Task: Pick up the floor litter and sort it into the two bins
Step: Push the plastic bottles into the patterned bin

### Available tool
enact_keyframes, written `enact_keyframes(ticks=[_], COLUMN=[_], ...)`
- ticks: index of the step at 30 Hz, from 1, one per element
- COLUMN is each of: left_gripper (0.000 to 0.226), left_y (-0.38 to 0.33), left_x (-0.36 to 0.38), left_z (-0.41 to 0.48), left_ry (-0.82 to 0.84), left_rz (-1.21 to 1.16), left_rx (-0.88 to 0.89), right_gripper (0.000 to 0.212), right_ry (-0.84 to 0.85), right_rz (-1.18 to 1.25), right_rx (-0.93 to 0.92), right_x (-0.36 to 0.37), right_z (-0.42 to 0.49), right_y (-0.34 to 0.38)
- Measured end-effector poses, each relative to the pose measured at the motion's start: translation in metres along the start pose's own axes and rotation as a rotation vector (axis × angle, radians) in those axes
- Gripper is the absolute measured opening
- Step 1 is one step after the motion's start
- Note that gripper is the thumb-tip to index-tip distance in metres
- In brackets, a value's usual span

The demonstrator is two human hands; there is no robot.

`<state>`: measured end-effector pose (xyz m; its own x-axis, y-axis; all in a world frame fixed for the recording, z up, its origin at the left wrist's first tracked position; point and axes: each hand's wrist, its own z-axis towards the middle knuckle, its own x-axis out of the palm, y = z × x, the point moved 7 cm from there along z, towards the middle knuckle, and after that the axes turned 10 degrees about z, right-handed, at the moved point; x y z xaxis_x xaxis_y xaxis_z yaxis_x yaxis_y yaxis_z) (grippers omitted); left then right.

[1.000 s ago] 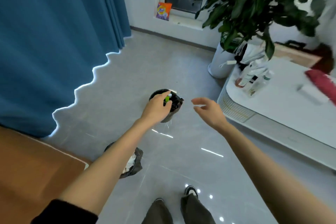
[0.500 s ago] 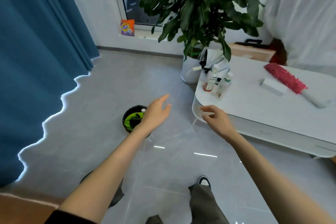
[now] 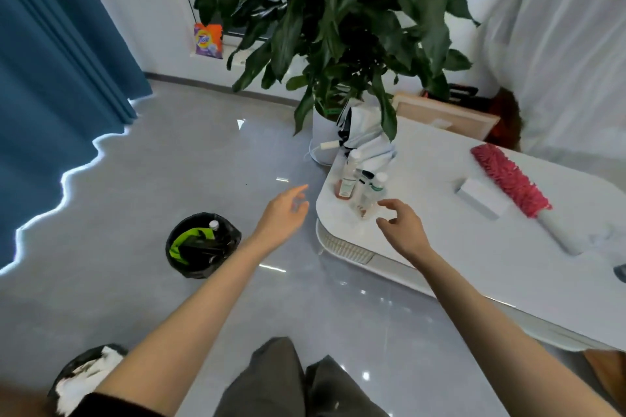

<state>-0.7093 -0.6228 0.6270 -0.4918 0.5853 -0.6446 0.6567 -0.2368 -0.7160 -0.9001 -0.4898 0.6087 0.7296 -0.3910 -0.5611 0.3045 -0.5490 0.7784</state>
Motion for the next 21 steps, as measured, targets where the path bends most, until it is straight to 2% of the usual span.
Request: enact_keyframes(ticks=[4, 10, 17, 21], left_gripper=[0.041, 0.041, 0.043, 0.049], left_y=[-0.014, -0.014, -0.005, -0.003], left_x=[0.028, 0.068, 0.083, 0.102], left_z=[0.063, 0.157, 0.257, 0.299], left_ry=[0.017, 0.125, 0.189, 0.243], left_rz=[-0.057, -0.008, 0.051, 0.108], left_rx=[-0.037, -0.059, -0.103, -0.098], right_gripper=[0.041, 0.047, 0.056, 0.055], right_ry=[-0.020, 0.032, 0.179, 0.280], right_rz=[-0.029, -0.108, -0.211, -0.314], right_rx=[0.048, 0.080, 0.190, 0.204], right_x=[-0.025, -0.021, 0.004, 0.017], right_z=[0.066, 0.164, 0.250, 0.278], right_y=[-0.021, -0.043, -0.075, -0.094])
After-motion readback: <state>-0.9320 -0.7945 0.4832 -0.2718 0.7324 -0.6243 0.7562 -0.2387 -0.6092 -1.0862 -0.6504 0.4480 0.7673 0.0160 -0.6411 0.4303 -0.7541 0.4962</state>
